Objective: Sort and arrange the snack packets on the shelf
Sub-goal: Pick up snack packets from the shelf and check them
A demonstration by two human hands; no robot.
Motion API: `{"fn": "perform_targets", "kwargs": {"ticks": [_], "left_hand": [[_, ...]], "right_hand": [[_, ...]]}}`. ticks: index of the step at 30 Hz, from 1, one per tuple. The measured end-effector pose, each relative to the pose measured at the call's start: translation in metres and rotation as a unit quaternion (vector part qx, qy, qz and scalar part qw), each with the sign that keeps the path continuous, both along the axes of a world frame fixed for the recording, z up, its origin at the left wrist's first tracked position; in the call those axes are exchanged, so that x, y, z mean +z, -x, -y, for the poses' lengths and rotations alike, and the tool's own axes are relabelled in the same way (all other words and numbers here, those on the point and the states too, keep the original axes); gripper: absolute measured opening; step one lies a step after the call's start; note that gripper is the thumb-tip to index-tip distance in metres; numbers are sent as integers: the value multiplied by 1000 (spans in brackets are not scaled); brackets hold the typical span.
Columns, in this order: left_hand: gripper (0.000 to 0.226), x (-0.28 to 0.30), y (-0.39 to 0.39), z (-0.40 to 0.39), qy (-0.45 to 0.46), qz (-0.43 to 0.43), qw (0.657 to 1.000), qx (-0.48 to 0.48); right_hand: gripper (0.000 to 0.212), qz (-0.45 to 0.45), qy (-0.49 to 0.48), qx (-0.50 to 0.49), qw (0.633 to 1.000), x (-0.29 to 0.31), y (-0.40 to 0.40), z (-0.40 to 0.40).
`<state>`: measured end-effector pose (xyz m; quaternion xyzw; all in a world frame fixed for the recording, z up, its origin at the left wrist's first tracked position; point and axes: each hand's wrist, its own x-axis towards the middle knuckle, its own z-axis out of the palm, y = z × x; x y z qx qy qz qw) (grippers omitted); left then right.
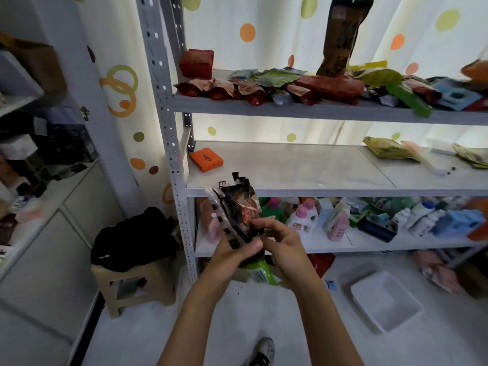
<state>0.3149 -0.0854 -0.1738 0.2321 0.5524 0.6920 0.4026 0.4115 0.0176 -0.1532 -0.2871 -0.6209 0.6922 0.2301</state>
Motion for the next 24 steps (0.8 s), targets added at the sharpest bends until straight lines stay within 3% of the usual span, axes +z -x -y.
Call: {"fn": "perform_targets", "kwargs": {"ticks": [4, 6, 12, 15, 16, 19, 24], "left_hand": [[36, -5, -11, -18, -20, 239, 970, 41], [33, -5, -14, -34, -17, 277, 960, 42], [32, -10, -24, -98, 101, 184, 976, 50], [62, -12, -29, -135, 129, 145, 980, 52], [62, -10, -32, -151, 132, 128, 982, 41], [34, 1, -46, -202, 121, 79, 990, -10], [28, 3, -75, -297, 132, 46, 986, -89]], "right_hand": [[58, 50, 21, -36, 998, -12, -14, -14], [59, 58, 59, -34, 996, -19, -23, -24], [28, 22, 103, -97, 990, -29, -46, -65], [20, 13, 120, -142, 982, -28, -59, -99], [20, 6, 123, -159, 980, -28, -65, -113], [21, -12, 138, -212, 967, -25, -84, -153], [24, -46, 131, -283, 949, -22, -138, -228]]}}
